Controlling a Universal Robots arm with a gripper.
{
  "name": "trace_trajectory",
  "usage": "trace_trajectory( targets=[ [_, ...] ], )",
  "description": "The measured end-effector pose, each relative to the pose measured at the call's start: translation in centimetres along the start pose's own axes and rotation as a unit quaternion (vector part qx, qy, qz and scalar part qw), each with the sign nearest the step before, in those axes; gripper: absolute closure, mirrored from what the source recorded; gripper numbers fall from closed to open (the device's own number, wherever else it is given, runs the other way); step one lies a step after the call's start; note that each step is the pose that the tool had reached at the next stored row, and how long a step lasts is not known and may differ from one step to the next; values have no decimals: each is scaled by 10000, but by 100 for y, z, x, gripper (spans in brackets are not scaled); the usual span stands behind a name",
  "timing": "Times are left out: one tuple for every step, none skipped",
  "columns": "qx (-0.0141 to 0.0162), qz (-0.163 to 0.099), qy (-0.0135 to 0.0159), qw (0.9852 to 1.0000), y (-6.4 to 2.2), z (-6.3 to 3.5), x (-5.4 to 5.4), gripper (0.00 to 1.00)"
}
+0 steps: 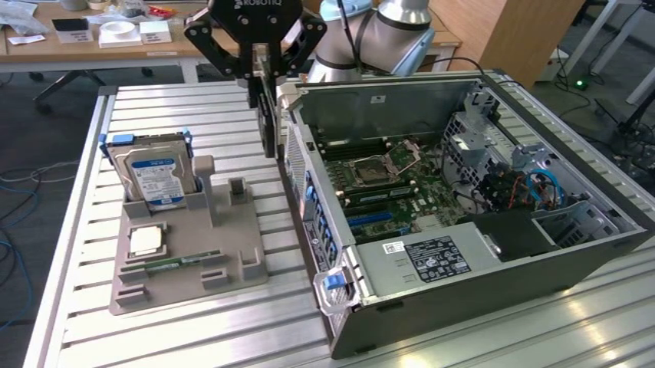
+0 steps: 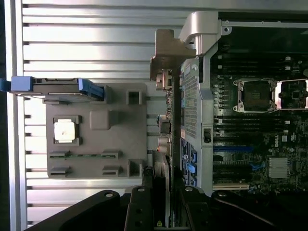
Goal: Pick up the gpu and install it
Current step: 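Pick up the gpu and move the gpu toward the slot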
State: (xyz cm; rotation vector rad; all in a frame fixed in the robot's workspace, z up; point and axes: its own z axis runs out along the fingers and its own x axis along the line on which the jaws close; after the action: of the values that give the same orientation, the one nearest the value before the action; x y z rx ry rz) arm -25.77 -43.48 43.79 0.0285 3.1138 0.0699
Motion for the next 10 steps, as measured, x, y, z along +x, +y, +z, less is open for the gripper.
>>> trace_trajectory(
  targets=[
    [0,0,0,10000,1,1,-15,74],
    [0,0,0,10000,2,1,-30,74],
    [0,1,0,10000,3,1,-44,74],
    [0,1,0,10000,3,2,-59,74],
    [0,0,0,10000,4,2,-75,74],
    [0,0,0,10000,5,3,-92,74],
    [0,1,0,10000,6,3,-108,74],
    [0,0,0,10000,7,3,-125,74],
    [0,0,0,10000,9,4,-141,74],
    [0,1,0,10000,10,4,-160,74]
  ],
)
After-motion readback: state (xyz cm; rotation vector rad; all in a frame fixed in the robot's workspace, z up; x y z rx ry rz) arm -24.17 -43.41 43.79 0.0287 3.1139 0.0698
